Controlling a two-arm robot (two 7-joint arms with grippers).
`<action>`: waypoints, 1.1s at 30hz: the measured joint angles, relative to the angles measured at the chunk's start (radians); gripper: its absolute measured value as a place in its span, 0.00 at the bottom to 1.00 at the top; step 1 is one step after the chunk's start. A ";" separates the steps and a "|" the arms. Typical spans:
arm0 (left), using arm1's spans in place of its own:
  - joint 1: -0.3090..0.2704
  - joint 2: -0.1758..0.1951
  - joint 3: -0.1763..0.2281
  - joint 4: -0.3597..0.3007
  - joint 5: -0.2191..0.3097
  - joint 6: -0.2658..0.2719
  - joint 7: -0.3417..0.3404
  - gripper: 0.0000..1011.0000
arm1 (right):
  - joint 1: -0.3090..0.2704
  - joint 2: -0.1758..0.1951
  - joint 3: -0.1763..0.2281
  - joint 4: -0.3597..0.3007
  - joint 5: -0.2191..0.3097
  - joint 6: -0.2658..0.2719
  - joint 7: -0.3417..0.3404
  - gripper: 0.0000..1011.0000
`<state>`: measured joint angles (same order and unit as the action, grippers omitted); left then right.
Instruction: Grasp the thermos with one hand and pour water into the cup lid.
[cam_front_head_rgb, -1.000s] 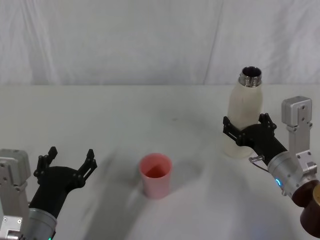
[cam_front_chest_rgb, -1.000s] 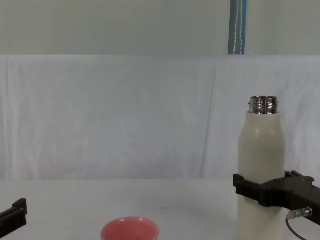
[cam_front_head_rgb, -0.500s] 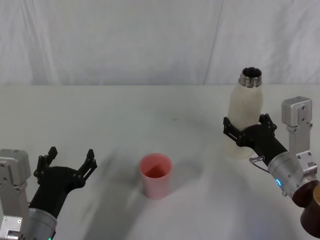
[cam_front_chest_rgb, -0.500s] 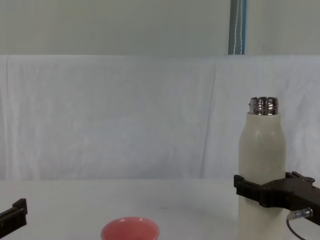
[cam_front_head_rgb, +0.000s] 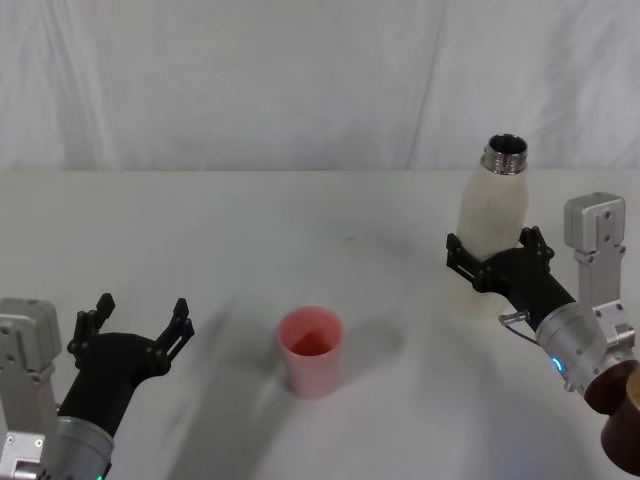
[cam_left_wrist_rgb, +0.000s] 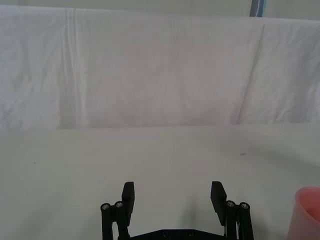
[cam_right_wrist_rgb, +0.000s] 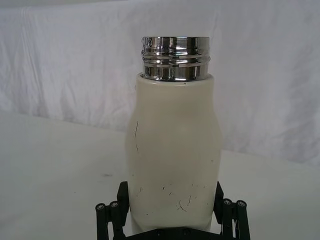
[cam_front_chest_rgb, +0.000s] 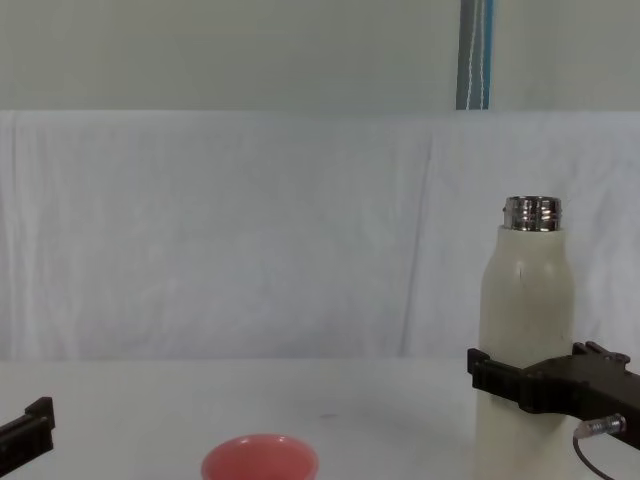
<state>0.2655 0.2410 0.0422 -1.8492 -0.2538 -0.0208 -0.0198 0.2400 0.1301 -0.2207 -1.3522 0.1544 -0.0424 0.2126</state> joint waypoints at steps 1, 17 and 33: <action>0.000 0.000 0.000 0.000 0.000 0.000 0.000 0.99 | 0.000 0.000 0.000 0.000 0.000 0.000 0.000 0.99; 0.000 0.000 0.000 0.000 0.000 0.000 0.000 0.99 | -0.007 0.003 0.000 -0.016 0.002 -0.005 0.004 0.99; 0.000 0.000 0.000 0.000 0.000 0.000 0.000 0.99 | -0.022 0.016 0.000 -0.054 0.010 -0.014 0.014 0.99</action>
<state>0.2655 0.2410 0.0421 -1.8492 -0.2538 -0.0208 -0.0199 0.2177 0.1461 -0.2206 -1.4062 0.1647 -0.0563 0.2269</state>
